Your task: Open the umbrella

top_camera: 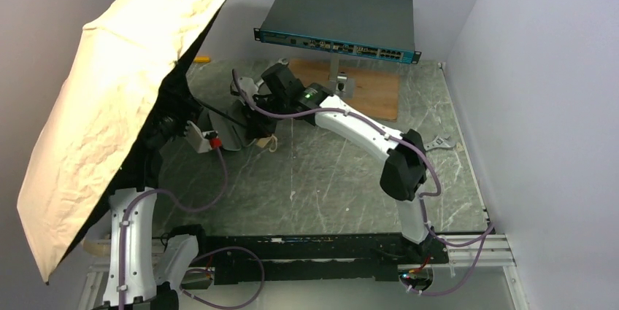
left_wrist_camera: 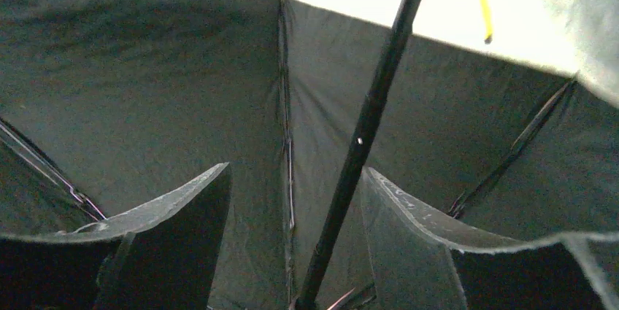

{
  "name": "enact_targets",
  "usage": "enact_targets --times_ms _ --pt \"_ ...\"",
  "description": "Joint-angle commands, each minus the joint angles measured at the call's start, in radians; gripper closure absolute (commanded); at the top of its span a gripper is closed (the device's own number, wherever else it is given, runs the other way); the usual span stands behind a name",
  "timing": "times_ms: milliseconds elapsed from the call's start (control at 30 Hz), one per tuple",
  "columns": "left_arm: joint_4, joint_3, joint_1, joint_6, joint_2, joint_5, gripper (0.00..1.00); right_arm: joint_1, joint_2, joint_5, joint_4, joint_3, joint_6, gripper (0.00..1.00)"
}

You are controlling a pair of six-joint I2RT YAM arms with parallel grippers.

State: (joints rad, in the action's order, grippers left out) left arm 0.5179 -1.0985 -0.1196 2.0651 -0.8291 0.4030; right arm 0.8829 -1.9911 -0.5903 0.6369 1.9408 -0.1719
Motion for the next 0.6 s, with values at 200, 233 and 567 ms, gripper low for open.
enact_targets --times_ms 200,233,567 --pt "0.411 -0.112 0.02 -0.358 0.145 0.524 0.28 -0.005 -0.033 0.043 -0.49 -0.081 0.213 1.0" --pt "0.428 -0.097 0.02 -0.384 0.176 0.534 0.28 -0.009 -0.038 0.049 -0.522 -0.093 0.25 1.0" --pt "0.513 -0.121 0.02 -0.852 0.238 0.608 0.29 -0.091 -0.051 0.031 -0.79 -0.223 0.529 1.0"
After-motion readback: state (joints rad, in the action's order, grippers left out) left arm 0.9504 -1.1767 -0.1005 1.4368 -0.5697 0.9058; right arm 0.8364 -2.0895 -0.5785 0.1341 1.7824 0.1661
